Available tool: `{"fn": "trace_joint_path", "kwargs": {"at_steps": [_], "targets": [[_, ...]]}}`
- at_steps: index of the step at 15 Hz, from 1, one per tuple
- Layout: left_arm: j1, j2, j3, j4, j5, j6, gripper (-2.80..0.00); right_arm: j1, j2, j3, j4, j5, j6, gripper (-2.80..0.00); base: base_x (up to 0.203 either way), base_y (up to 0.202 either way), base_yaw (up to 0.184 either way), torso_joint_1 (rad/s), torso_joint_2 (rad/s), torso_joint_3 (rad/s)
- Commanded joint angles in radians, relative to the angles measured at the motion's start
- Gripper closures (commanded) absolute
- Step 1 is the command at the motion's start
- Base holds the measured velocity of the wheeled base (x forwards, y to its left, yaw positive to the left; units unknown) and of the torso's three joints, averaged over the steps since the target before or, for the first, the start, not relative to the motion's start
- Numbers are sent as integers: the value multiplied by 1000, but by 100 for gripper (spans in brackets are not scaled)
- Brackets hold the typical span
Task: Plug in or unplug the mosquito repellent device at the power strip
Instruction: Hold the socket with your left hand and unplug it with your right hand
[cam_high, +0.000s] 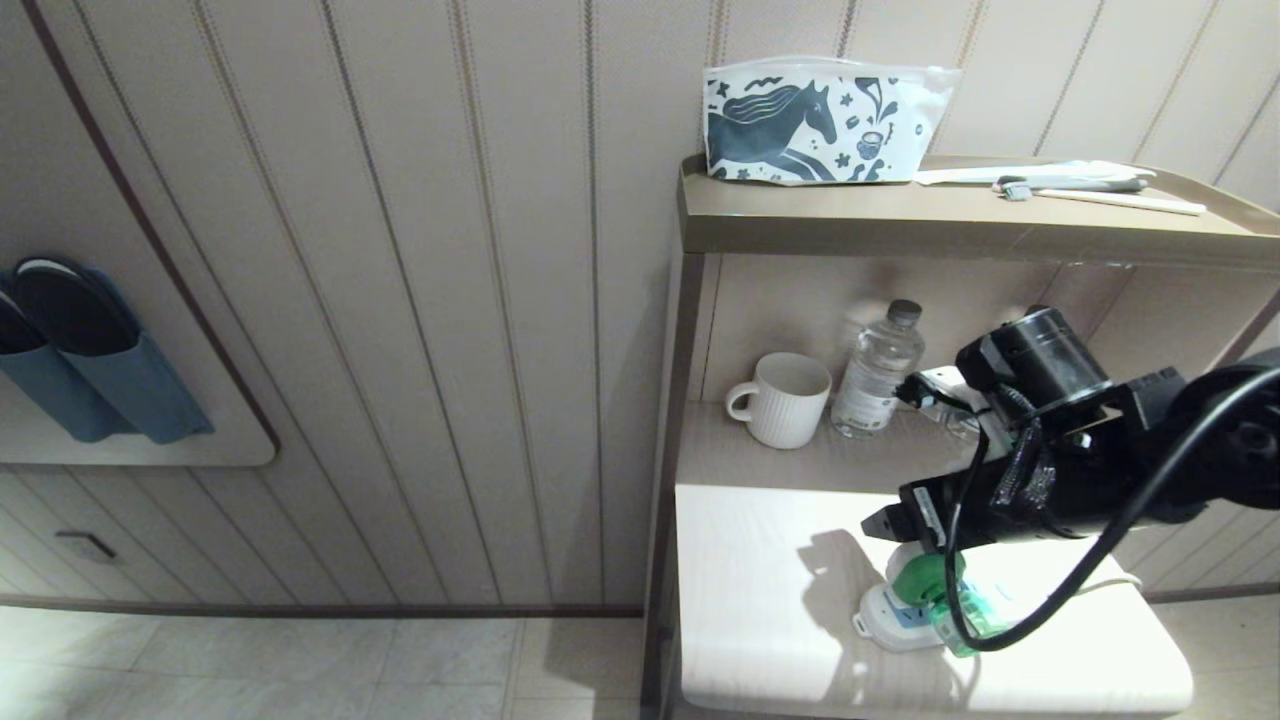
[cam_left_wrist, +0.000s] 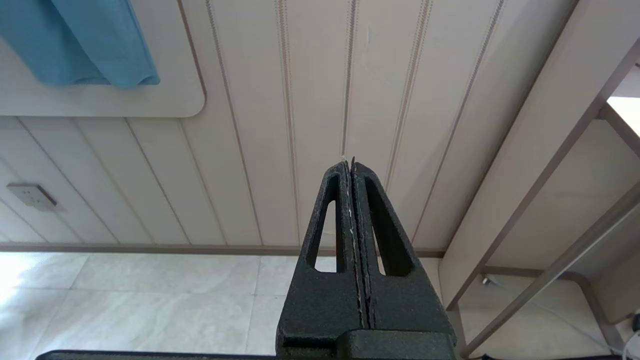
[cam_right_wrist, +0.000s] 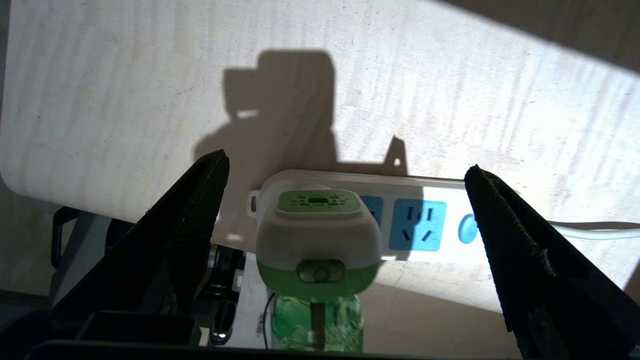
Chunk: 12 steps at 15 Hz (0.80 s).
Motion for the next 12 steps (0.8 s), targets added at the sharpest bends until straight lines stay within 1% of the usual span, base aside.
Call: {"fn": "trace_joint_path", "kwargs": {"at_steps": [1,4,8,12], "targets": [[0,0,-1,0,0,0,0,-2,-63,2,1,-1,-15,-280,0,0,0,0,0,0],[0,0,1,0,0,0,0,9,-143,9,3,-14,-25,-280,0,0,0,0,0,0],[0,0,-1,0,0,0,0,-4,-214,-17,1,-19,-78,-280,0,0,0,0,0,0],[0,0,2,0,0,0,0,6,-278,-14,-8,-18,-85,-280,0,0,0,0,0,0]]}}
